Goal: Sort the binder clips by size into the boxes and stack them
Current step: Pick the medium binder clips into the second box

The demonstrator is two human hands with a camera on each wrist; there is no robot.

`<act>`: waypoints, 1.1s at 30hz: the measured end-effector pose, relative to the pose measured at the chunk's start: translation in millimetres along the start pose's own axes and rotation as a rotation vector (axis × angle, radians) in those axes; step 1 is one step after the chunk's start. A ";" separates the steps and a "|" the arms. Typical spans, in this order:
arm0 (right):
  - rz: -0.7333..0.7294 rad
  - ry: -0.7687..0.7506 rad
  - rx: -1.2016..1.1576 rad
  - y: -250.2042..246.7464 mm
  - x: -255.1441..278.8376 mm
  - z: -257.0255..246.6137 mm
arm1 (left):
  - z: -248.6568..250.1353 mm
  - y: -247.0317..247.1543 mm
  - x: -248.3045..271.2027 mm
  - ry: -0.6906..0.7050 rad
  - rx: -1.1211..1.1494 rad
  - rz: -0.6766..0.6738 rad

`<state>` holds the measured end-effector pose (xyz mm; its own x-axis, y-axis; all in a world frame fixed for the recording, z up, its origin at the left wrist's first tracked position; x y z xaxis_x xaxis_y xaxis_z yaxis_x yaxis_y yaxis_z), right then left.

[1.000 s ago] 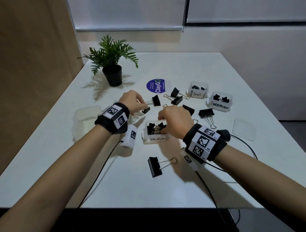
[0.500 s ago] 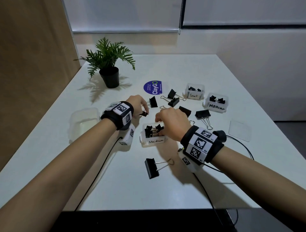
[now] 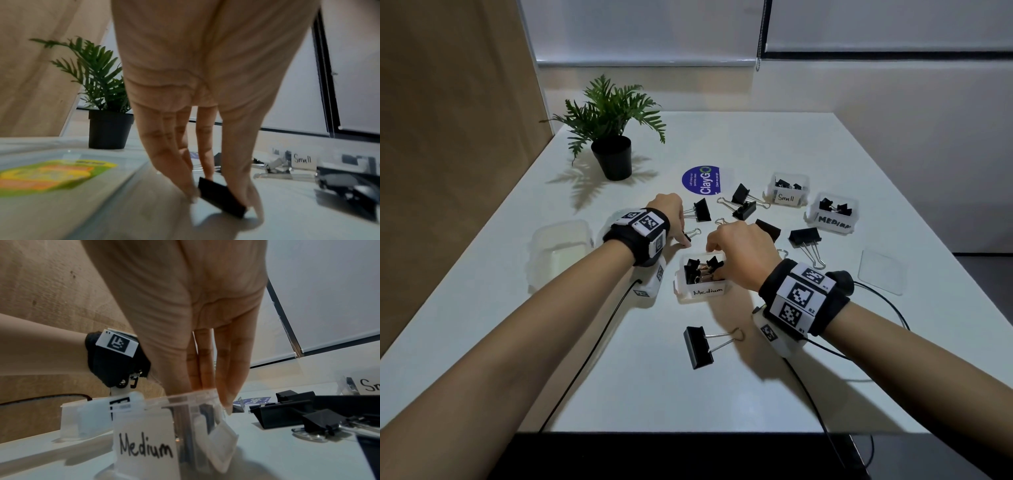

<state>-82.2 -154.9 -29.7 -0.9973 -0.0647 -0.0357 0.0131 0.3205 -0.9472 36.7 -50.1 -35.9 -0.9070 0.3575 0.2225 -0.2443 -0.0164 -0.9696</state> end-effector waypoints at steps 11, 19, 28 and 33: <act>-0.015 0.041 -0.084 1.9 -4.1 5.6 | -16.3 -19.0 28.8 0.165 0.214 0.235; 0.009 0.032 -0.072 2.5 -3.0 5.5 | -7.1 -15.7 77.3 0.363 0.350 0.198; 0.027 0.029 -0.074 3.0 -2.6 7.8 | -2.4 -1.8 93.3 0.382 0.317 0.159; 0.024 0.022 -0.071 3.2 -2.4 7.0 | 5.6 5.3 92.3 0.345 0.151 0.193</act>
<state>-79.3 -160.2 -34.9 -0.9981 -0.0360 -0.0501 0.0322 0.3879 -0.9211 -50.2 -22.5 -19.9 -0.7794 0.6256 -0.0340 -0.1517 -0.2411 -0.9586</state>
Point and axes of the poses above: each hand's wrist, its own x-axis away from the middle knuckle, its own y-axis out of the palm, z = x × y, the point moved 4 cm from there along -x, towards the middle knuckle, and after that the axes turned 14 degrees about -x, right-handed, at the moved point
